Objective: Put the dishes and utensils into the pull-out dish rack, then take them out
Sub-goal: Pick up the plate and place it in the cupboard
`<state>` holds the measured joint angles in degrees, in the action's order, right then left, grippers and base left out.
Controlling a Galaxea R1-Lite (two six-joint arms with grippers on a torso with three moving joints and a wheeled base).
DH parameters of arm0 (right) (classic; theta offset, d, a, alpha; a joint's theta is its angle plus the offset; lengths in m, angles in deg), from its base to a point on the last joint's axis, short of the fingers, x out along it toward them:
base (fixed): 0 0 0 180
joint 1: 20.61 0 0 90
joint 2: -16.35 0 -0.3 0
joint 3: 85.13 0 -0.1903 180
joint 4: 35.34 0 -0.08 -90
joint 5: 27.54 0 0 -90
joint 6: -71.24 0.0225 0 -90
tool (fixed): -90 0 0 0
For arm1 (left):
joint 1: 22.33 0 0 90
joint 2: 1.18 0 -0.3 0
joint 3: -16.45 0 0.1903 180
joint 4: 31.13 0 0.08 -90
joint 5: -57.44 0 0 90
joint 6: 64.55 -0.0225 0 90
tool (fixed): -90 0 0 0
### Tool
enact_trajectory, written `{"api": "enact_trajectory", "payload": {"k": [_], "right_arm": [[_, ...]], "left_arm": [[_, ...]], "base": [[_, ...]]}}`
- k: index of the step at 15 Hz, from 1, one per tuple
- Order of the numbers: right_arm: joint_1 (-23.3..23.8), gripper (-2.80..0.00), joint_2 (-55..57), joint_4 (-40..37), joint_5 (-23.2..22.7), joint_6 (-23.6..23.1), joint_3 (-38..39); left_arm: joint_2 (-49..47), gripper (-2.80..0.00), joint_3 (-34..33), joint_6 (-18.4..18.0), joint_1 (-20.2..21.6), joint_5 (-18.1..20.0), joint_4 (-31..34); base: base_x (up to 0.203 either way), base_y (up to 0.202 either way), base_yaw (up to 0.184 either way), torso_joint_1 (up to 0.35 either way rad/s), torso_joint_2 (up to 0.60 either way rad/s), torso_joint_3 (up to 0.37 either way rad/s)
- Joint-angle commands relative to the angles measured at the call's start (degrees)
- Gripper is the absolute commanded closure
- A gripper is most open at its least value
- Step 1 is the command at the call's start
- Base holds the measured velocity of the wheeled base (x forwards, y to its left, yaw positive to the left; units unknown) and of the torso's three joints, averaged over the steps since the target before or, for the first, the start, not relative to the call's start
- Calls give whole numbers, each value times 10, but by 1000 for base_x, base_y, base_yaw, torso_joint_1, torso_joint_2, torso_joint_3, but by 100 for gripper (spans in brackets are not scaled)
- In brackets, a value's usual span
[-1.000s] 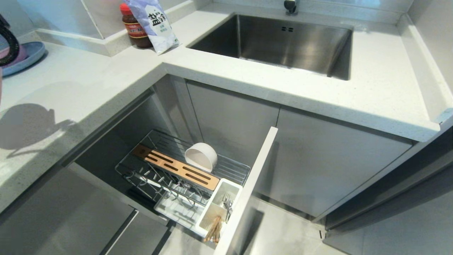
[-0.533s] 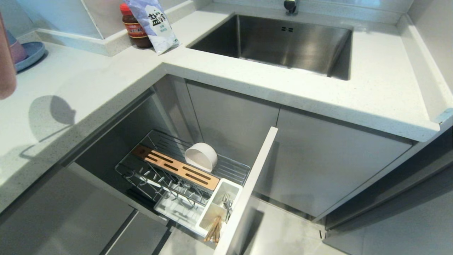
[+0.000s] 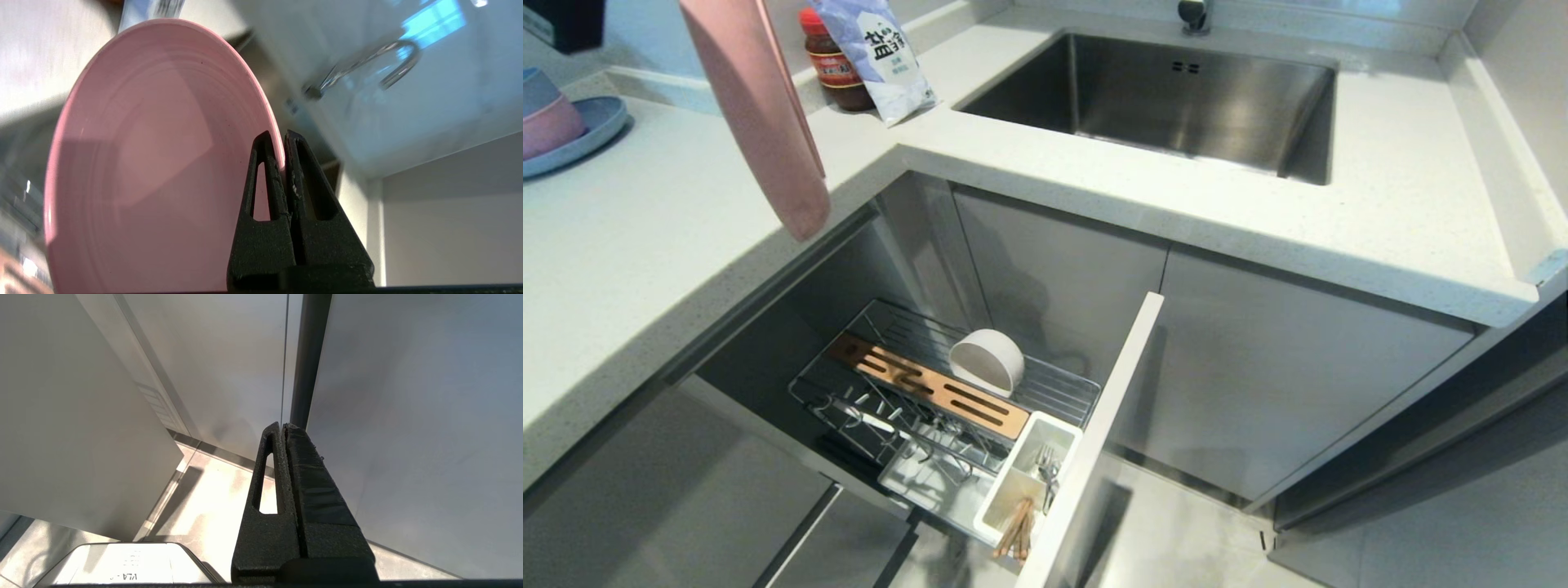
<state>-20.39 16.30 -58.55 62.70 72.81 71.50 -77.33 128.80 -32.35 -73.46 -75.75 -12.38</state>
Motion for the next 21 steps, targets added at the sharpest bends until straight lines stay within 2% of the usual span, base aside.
{"api": "enact_trajectory", "payload": {"k": [1,3,5,7,9,13,17,19,21], "right_arm": [[0,0,-1,0,0,0,1],[0,0,-1,0,0,0,1],[0,0,-1,0,0,0,1],[0,0,-1,0,0,0,1],[0,0,-1,0,0,0,1],[0,0,-1,0,0,0,1],[0,0,-1,0,0,0,1],[0,0,-1,0,0,0,1],[0,0,-1,0,0,0,1]], "left_arm": [[-18,0,-55,66,-16,-12,-4],[-20,0,-91,136,-29,-14,-6],[-21,0,-150,180,-33,-18,-7],[-22,0,-223,235,-34,-34,-13],[-29,0,-294,298,-29,-55,-46],[-47,0,-391,369,-22,-67,-127],[-110,0,-448,420,47,-66,-223],[-126,0,-455,460,72,-64,-237],[-139,0,-456,487,96,-39,-240]], "base": [[0,0,0,0,0,0],[0,0,0,0,0,0],[0,0,0,0,0,0],[0,0,0,0,0,0],[0,0,0,0,0,0],[0,0,0,0,0,0],[0,0,0,0,0,0],[0,0,0,0,0,0],[0,0,0,0,0,0]]}}
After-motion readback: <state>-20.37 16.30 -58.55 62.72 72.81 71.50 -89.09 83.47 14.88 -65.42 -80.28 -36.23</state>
